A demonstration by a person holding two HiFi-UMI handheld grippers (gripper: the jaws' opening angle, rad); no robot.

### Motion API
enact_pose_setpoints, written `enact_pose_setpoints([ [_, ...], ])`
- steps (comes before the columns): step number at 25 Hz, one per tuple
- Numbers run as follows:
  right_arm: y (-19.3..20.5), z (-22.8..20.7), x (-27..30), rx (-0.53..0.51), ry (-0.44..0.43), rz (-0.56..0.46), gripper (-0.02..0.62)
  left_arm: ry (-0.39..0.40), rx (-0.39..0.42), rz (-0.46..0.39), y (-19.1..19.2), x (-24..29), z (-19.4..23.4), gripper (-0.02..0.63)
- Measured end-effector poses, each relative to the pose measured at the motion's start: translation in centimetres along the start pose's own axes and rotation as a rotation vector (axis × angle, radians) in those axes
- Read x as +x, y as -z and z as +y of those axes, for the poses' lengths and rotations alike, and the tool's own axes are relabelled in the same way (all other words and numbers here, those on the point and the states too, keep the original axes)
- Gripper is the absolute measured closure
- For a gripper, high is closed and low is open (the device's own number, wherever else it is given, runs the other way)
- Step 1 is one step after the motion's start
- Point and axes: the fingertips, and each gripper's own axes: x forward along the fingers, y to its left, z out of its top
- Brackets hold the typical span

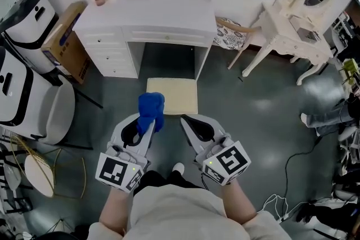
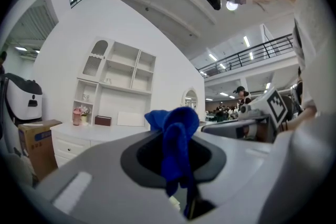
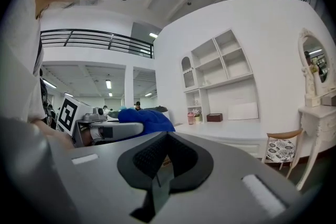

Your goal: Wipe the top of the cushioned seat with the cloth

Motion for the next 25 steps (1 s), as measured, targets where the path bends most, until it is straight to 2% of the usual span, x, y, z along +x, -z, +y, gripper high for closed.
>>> enact_pose_setpoints([
  [9,0.5,-1.4,3.4,0.04,-0.008,0.009,0.595,-0.004,-0.008,0.021,0.6,1.8,3.2,0.549],
  [25,-0.8,-3.6,14.1,0.063,0.147,0.017,0.595,0.143,-0.018,0.046,0.3,6.3,13.8,0.548],
])
